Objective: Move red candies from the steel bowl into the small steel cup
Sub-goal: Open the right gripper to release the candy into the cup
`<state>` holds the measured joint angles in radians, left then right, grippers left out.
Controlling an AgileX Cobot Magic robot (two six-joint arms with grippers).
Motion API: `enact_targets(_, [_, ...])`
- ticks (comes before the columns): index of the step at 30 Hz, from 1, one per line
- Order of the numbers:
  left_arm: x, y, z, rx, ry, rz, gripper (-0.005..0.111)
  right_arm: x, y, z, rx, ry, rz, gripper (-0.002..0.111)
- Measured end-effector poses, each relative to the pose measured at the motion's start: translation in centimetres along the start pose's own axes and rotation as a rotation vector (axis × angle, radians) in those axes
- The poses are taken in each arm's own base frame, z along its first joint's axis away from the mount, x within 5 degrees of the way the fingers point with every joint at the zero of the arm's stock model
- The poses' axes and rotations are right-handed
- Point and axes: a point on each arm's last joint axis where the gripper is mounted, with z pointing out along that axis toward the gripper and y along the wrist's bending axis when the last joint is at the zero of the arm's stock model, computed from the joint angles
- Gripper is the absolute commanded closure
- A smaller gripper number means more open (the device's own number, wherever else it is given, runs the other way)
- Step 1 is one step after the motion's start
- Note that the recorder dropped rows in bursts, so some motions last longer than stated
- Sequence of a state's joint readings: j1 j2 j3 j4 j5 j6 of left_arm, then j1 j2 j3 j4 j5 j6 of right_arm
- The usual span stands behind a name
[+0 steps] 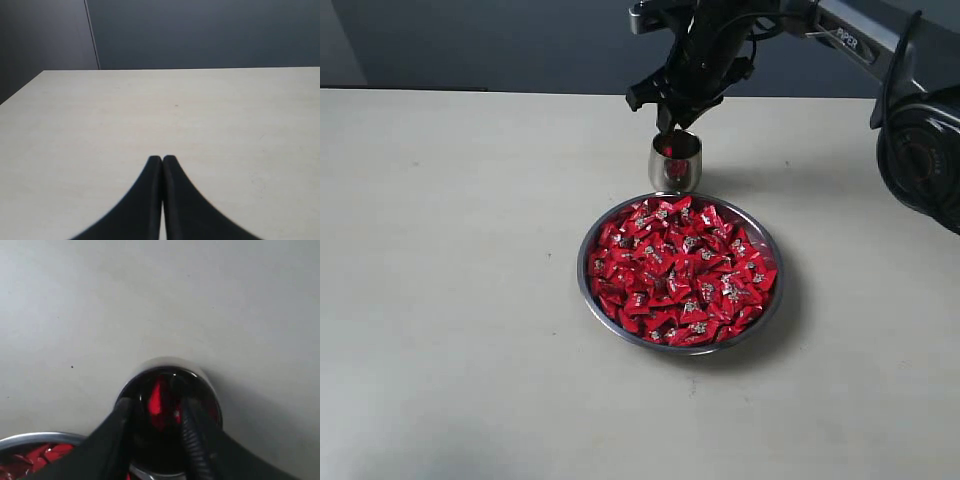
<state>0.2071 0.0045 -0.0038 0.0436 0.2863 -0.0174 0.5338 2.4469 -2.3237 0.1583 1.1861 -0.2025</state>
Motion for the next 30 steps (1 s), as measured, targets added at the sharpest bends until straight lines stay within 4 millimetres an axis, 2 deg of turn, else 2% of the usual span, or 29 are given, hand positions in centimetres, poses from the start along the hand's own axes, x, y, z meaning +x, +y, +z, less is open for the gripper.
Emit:
enact_targets(6, [0.0,0.0,0.0,0.0,0.0,0.0,0.106,0.0,0.0,0.0,0.0,0.0,0.0,0.076])
enact_targets(9, [0.0,0.0,0.0,0.0,0.0,0.0,0.106,0.0,0.0,0.0,0.0,0.0,0.0,0.091])
enact_targets(10, [0.0,0.0,0.0,0.0,0.0,0.0,0.106,0.0,0.0,0.0,-0.001,0.004,0.0,0.103])
enact_targets(11, [0.0,0.0,0.0,0.0,0.0,0.0,0.106,0.1,0.0,0.0,-0.002,0.009,0.0,0.109])
enact_targets(18, [0.0,0.0,0.0,0.0,0.0,0.0,0.106,-0.3,0.2,-0.6,-0.017,-0.029,0.024,0.109])
enact_targets(24, [0.0,0.0,0.0,0.0,0.0,0.0,0.106,-1.6,0.2,-4.5,0.043,-0.199,0.068,0.109])
enact_targets(27, [0.0,0.0,0.0,0.0,0.0,0.0,0.106,-1.1,0.2,-5.4,0.065,-0.251,0.077,0.109])
enact_targets(30, [0.0,0.0,0.0,0.0,0.0,0.0,0.106,0.6,0.3,-5.3,0.081,-0.286,0.088,0.109])
